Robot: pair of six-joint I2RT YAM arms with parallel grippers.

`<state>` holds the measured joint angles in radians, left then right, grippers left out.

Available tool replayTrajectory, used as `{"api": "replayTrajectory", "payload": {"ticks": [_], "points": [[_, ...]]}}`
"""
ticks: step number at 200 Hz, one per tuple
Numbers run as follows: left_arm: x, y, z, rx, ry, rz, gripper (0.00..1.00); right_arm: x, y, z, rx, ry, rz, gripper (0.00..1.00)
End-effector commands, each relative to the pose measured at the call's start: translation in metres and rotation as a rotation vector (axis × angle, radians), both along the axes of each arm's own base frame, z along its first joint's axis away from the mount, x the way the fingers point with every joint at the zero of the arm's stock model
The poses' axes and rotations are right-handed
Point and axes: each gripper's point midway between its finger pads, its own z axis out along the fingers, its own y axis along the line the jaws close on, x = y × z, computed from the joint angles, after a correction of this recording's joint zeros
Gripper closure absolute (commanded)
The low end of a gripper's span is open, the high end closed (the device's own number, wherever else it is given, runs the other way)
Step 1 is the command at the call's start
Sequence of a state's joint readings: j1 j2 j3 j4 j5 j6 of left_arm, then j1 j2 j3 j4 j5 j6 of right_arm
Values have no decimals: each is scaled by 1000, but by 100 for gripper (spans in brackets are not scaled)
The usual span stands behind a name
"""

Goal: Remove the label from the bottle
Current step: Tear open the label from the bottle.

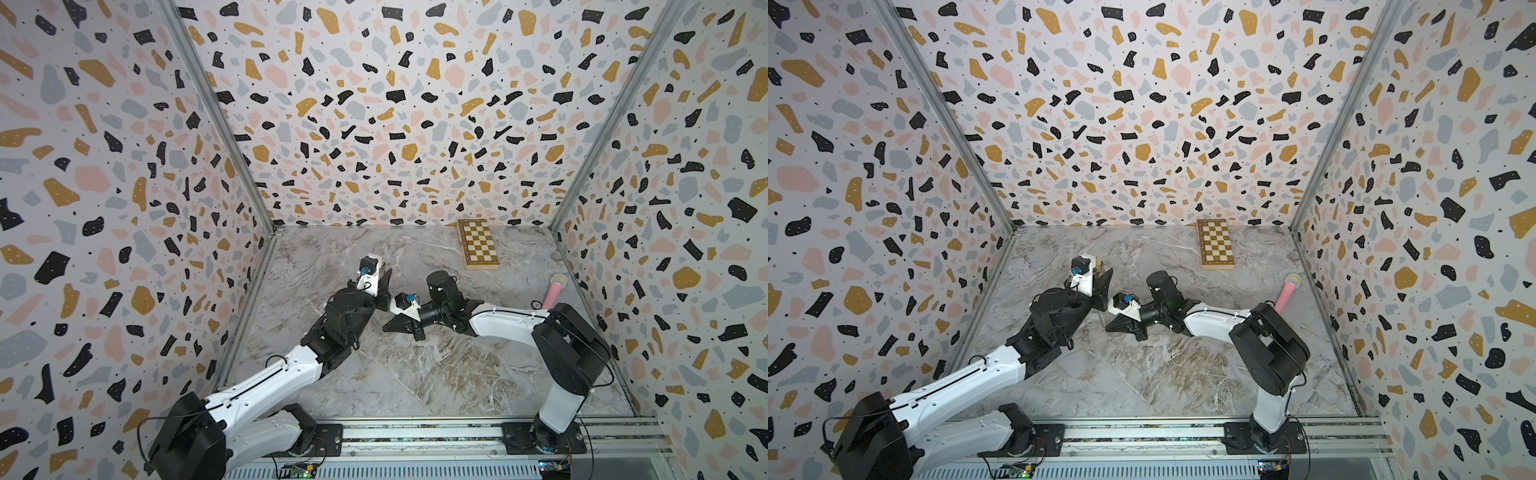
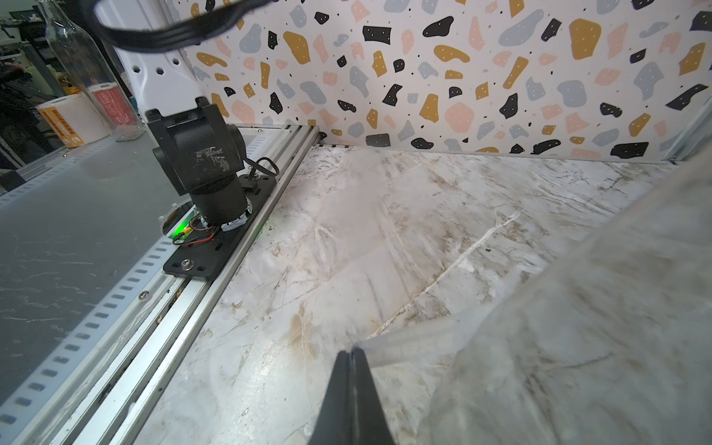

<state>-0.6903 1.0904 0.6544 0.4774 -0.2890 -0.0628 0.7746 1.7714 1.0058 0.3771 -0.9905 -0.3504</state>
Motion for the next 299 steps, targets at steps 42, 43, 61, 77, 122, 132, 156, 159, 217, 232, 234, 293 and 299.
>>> {"api": "replayTrajectory", "payload": {"ticks": [42,43,61,77,122,132,156,159,217,232,234,293,299], "points": [[-1,1,23,-52,-78,4,100,-10,6,25,41,-33,50,100],[-1,1,23,-52,-78,3,100,-10,6,25,41,-33,50,100],[-1,1,23,-52,-79,3,100,-11,7,26,40,-34,51,100],[-1,1,23,-53,-78,4,100,-11,7,26,40,-34,53,100],[-1,1,23,-53,-79,2,100,-12,7,26,39,-34,58,100],[-1,1,23,-53,-77,2,100,-13,8,26,38,-36,60,100],[-1,1,22,-53,-78,1,100,-14,9,27,39,-38,63,100],[-1,1,23,-53,-78,2,100,-14,9,26,38,-37,64,100],[-1,1,22,-52,-77,3,100,-15,9,26,37,-38,68,100],[-1,1,22,-52,-78,1,100,-16,10,27,37,-38,70,100],[-1,1,22,-52,-78,2,100,-16,10,27,36,-38,70,100],[-1,1,22,-53,-78,2,100,-17,10,27,35,-40,74,100],[-1,1,22,-52,-77,2,100,-17,10,27,34,-39,74,100]]}}
